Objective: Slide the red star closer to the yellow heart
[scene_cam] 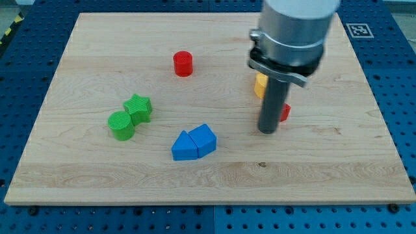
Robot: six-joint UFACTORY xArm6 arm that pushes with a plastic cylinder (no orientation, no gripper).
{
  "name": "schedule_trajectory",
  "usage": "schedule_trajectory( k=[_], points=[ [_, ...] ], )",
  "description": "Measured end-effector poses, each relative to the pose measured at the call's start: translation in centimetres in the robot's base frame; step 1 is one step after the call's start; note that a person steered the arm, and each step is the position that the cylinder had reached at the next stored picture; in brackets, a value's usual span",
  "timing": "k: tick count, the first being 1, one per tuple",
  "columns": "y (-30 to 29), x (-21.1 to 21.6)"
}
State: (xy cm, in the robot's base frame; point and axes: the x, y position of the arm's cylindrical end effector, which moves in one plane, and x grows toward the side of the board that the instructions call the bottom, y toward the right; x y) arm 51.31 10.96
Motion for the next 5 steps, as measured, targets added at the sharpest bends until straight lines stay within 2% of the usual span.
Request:
schedule_trajectory(
  k=[1,2,5],
  points=[
    [5.3,0.6],
    [8.6,-0.7],
    [4.0,-2.4]
  ],
)
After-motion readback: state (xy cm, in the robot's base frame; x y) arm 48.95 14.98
